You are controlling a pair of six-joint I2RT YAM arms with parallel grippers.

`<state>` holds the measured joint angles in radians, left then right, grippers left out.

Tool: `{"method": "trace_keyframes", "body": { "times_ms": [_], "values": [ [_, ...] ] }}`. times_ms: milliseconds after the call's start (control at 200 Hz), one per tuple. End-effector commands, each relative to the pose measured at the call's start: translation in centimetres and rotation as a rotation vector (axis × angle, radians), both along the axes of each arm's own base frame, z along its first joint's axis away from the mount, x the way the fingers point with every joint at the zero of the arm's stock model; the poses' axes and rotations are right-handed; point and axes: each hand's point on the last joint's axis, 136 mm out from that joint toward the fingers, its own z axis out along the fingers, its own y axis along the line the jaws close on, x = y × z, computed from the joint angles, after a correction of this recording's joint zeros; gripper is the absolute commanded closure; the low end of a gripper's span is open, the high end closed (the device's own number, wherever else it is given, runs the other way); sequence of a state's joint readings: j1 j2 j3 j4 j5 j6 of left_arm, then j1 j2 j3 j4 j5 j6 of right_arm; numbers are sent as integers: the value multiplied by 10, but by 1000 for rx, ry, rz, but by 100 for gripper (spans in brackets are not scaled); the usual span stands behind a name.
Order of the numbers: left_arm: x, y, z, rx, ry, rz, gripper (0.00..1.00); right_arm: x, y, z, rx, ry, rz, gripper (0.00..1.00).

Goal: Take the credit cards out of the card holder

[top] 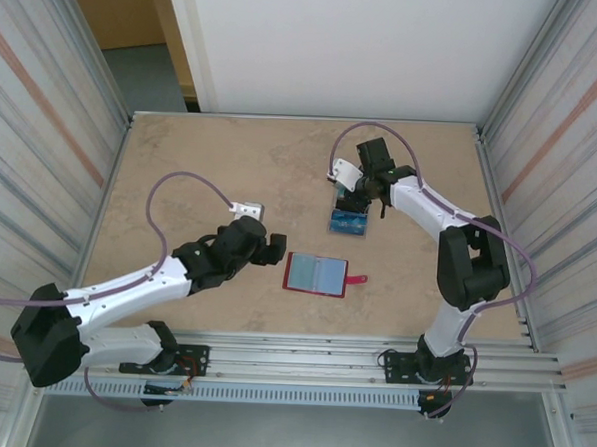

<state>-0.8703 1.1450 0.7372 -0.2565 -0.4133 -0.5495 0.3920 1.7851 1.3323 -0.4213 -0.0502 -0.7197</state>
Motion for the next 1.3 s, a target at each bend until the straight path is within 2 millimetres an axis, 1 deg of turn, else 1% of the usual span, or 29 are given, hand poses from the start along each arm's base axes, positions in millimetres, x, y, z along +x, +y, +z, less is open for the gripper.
{"method": "trace_keyframes", "body": {
  "times_ms": [0,226,361,556,822,1047,1293],
  "values": [
    [2,11,5,-16,-20,41,1,3,-7,0,-28,20,4,100],
    [2,13,4,-28,-17,47,1,-2,-14,-2,-43,53,12,100],
    [3,13,5,-32,-18,47,1,-5,-14,-4,-56,76,36,100],
    [5,13,7,-36,-22,46,1,-8,-13,-11,-82,122,63,100],
    [6,14,7,-42,-21,48,1,-7,-13,-23,-114,164,67,100],
    [7,13,9,-48,-25,47,1,-10,-6,-35,-108,203,89,100],
    [8,12,10,-46,-29,45,1,-11,9,-41,-101,232,122,100]
  ]
}}
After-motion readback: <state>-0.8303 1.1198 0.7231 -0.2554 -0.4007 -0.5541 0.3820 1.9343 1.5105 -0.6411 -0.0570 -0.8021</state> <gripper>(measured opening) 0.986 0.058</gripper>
